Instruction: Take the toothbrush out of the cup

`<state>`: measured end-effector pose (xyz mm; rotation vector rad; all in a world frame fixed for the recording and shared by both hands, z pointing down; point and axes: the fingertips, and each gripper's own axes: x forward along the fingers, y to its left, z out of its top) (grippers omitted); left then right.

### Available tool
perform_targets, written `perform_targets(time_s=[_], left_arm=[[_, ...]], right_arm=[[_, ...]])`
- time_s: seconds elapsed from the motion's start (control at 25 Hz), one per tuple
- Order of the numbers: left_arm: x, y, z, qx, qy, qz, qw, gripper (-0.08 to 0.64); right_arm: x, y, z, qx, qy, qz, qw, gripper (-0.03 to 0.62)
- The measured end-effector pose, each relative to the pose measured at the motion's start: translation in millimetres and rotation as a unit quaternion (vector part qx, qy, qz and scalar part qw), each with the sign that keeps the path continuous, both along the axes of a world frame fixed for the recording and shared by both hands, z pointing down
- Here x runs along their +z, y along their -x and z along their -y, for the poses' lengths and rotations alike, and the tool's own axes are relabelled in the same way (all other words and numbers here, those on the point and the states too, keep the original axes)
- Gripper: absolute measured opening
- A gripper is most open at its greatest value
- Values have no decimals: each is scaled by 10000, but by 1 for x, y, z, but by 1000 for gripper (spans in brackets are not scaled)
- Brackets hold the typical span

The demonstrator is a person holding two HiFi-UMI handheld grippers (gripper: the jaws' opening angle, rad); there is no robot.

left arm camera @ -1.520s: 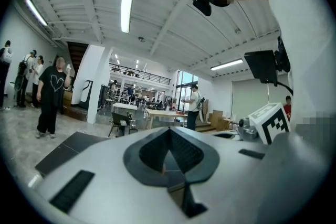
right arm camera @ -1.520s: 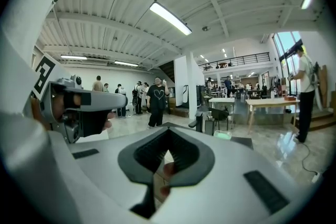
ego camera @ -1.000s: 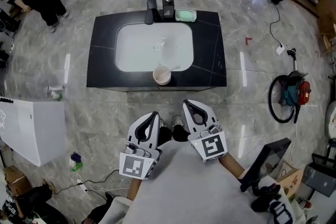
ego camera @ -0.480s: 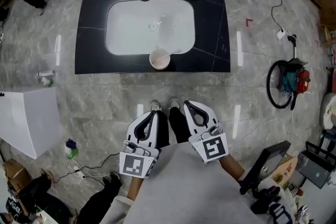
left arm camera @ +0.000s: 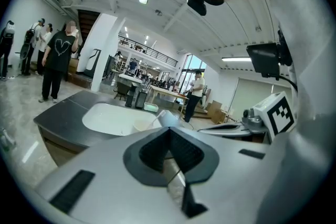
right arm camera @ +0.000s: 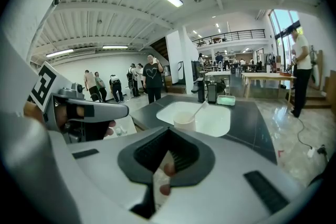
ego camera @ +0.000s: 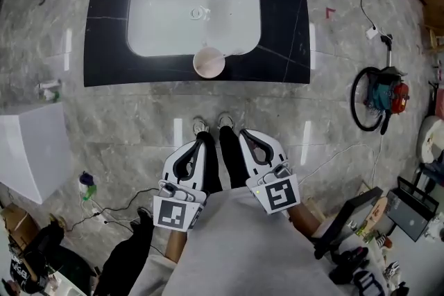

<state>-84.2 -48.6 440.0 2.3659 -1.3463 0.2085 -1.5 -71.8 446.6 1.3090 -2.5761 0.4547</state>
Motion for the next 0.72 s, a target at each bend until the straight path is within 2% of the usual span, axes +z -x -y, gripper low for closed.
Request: perform_targets(time_s=[0.28,0.4,0.56,0.6,0.64,0.72], left_arm=[[3,1,3,5,42,34,10000,4],[2,1,6,-97,150,-64,9998,3],[0,3,12,7,14,13,10000,3],[0,4,13,-4,-5,5,10000,3],[2,6,13,-26,12,13,10000,3],[5,9,14,-63,90,48,9999,3]], right_arm=[[1,4,14,11,-9,104,9999,5],[4,8,21,-131,-34,35,9999,6],[13,15,33,-354,-64,-125,9993,8],[16,16,36,-384,-53,-171,9991,17],[19,16,38,-424,-25,-220,9989,57],[26,18,43,-544,21,-312,9980,69]])
